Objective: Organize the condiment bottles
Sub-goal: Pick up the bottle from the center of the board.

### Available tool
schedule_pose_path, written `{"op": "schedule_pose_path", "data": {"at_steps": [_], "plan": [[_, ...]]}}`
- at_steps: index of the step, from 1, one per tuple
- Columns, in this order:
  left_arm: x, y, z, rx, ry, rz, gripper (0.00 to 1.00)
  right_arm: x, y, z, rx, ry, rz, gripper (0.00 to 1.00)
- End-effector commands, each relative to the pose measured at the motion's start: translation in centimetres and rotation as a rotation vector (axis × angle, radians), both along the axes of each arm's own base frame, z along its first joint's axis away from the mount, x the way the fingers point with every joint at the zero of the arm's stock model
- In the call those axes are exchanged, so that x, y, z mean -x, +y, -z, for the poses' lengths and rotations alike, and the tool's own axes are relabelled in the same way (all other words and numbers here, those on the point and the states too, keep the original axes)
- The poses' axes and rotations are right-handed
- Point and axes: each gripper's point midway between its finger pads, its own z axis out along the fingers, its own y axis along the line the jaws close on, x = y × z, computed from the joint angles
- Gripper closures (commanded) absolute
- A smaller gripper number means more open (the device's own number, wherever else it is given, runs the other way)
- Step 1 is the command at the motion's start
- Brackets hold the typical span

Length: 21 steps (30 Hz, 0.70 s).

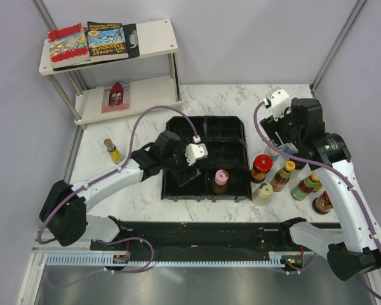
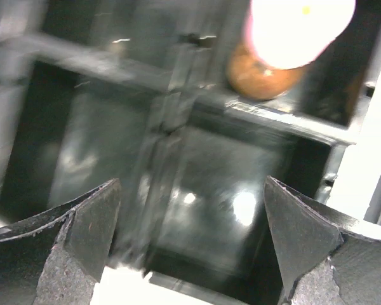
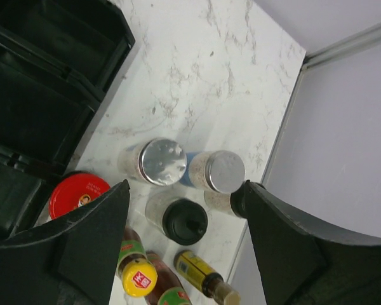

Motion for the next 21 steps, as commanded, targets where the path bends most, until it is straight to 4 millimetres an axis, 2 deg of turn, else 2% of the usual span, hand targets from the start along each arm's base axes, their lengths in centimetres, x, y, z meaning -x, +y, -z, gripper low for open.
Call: {"op": "schedule_pose_path", "data": {"at_steps": [1,2,4,5,6,8,9,16,21], "plan": [[-2.9,2.9,-6.9,0.094,-0.113,-0.109,0.0,1.5,-1.2,1.6,0.039,0.095,-0.005,0.2],[-3.3,3.8,-8.1,0.111,-0.138,-0.148,0.01,1.7,-1.5,2.7,0.037,0.123,-0.001,0.19],[-4.8,6.1,-9.0,0.127,-0.153,-0.272,0.0,1.5,-1.7,3.8,0.024,0.148,0.003,0.2],[-5.1,6.9,-9.0,0.129,-0.161,-0.315,0.0,1.3,-1.8,5.1,0.009,0.189,0.003,0.2],[-5.4,7.8,-9.8,0.143,-0.184,-0.36,0.01,1.0,-1.8,5.6,-0.002,0.201,0.005,0.19],[-6.2,10.0,-9.5,0.131,-0.197,-0.472,0.0,0.5,-2.1,6.7,-0.027,0.232,0.013,0.18],[-6.4,11.2,-10.0,0.146,-0.2,-0.531,0.01,0.0,-1.2,7.4,-0.066,0.259,-0.019,0.17],[-5.6,14.8,-10.1,0.15,-0.214,-0.614,0.0,-2.1,-0.4,10.5,-0.148,0.344,-0.057,0.13],[-4.3,16.1,-9.8,0.181,-0.225,-0.626,0.01,-3.7,-1.6,11.5,-0.164,0.35,-0.031,0.11]]}}
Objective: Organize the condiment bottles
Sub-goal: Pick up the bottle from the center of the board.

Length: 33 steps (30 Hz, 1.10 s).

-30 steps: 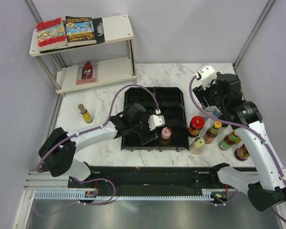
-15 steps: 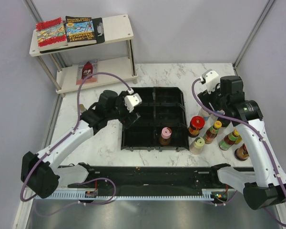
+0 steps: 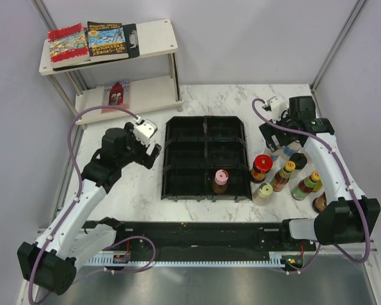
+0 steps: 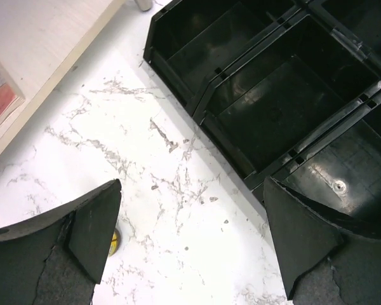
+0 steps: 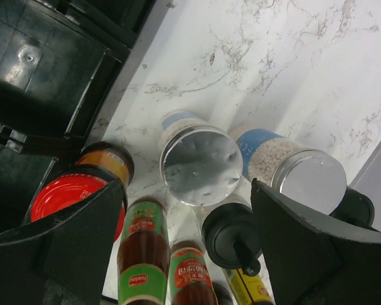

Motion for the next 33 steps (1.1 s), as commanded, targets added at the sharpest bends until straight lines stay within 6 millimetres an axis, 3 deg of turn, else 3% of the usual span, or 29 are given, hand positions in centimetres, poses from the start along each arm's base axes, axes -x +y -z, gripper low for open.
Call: {"op": "schedule_pose_path", "data": {"at_steps": [1,12,22,28,31,33], "plan": [[1.4,1.0,0.4,0.048,0.003,-0.02,0.01,-2.1,0.0,-0.2,-0.051,-0.047,-0.003,0.11],[1.0,1.0,1.9,0.087,0.046,-0.019,0.0,-3.5,-0.5,2.8,-0.057,0.018,0.003,0.18],[0.9,1.4,2.0,0.115,0.042,-0.021,0.01,-2.4,-1.1,4.9,-0.021,0.084,0.008,0.29],[0.9,1.3,2.1,0.124,0.049,-0.014,0.01,-1.4,-1.4,4.9,0.002,0.114,-0.004,0.3],[1.0,1.3,2.3,0.123,0.053,-0.012,0.01,-1.2,-1.5,4.7,0.009,0.115,-0.006,0.38],[0.9,1.4,2.4,0.124,0.057,-0.015,0.0,-1.2,-1.5,4.3,0.009,0.117,-0.01,0.64]]}}
